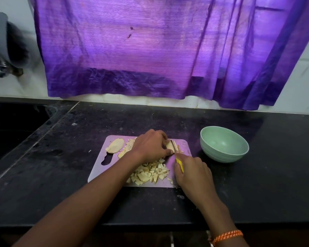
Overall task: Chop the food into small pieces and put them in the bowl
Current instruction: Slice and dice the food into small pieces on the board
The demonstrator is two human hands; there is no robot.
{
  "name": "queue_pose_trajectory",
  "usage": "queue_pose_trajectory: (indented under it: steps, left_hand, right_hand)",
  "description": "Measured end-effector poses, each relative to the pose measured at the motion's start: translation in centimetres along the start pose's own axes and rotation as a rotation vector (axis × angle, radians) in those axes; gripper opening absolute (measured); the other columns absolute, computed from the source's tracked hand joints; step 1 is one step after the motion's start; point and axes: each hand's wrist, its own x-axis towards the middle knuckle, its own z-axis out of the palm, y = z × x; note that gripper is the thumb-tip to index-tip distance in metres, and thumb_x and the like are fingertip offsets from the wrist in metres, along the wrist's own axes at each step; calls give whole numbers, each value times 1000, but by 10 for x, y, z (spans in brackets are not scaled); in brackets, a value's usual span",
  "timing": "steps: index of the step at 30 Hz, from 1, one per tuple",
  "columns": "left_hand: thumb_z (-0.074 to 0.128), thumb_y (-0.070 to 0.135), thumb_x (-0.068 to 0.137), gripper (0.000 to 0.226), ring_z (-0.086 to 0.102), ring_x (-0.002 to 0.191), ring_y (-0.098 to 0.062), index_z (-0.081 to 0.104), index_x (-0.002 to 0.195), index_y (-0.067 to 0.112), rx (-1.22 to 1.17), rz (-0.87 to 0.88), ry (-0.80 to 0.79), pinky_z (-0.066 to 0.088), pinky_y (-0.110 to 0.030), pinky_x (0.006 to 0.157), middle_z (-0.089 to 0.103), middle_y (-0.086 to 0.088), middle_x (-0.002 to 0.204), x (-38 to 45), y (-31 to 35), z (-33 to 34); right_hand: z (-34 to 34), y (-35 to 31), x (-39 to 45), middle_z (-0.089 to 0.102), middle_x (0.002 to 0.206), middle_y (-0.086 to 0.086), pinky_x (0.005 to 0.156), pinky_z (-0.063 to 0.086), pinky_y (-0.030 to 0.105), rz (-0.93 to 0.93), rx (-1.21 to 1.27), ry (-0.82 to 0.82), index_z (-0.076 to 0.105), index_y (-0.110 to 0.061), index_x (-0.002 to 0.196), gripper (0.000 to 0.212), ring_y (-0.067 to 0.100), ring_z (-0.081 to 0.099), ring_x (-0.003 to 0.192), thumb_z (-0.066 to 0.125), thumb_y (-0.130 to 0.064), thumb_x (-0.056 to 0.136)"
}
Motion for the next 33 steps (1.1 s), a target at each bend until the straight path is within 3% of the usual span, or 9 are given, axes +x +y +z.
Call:
queue_pose_trajectory:
  steps: [8, 14, 18, 24, 30, 33]
  left_hand:
    - [73, 65, 89, 55, 58, 120, -12, 73, 127, 25, -13, 13, 7, 52, -36, 80, 65, 13, 135, -2, 3, -4]
    - [72, 68, 87, 55, 63, 107, -7, 76, 123, 26, -21, 41, -1, 58, -35, 79, 68, 19, 133, -5, 1, -11]
    - [75, 68, 84, 49, 68, 100, -7, 82, 107, 25, -19, 29, 38, 59, -33, 80, 71, 22, 129, -5, -1, -15]
    - [76, 64, 86, 44, 68, 96, -6, 84, 104, 24, -6, 35, 29, 58, -32, 75, 72, 23, 127, -4, 0, -16]
    - [79, 61, 87, 45, 65, 100, -9, 82, 113, 25, -42, 27, 38, 58, -35, 77, 70, 17, 123, -6, 2, -15]
    - [78, 62, 86, 44, 66, 97, -9, 83, 109, 24, -43, 23, 45, 60, -38, 78, 71, 18, 119, -7, 3, -14]
  right_hand:
    - [-2, 21, -32, 72, 95, 4, 72, 51, 40, 11, 60, 40, 48, -43, 148, 48, 29, 65, 88, 45, -47, 101]
    - [1, 20, -22, 69, 79, 2, 67, 52, 40, -2, 149, 106, 53, -38, 147, 56, 23, 61, 74, 36, -48, 94]
    - [7, 15, -2, 70, 89, 7, 64, 43, 38, -21, 96, 101, 47, -41, 150, 51, 28, 60, 80, 45, -39, 99]
    - [5, 4, 16, 69, 96, 10, 64, 33, 35, -47, 17, 60, 45, -45, 150, 49, 31, 60, 86, 46, -36, 102]
    - [6, 4, 16, 70, 102, 8, 67, 39, 36, -52, -1, 27, 51, -39, 146, 43, 30, 63, 92, 47, -36, 103]
    - [6, 6, 21, 69, 106, 6, 70, 43, 37, -72, -4, -12, 53, -38, 143, 39, 28, 64, 95, 46, -39, 104]
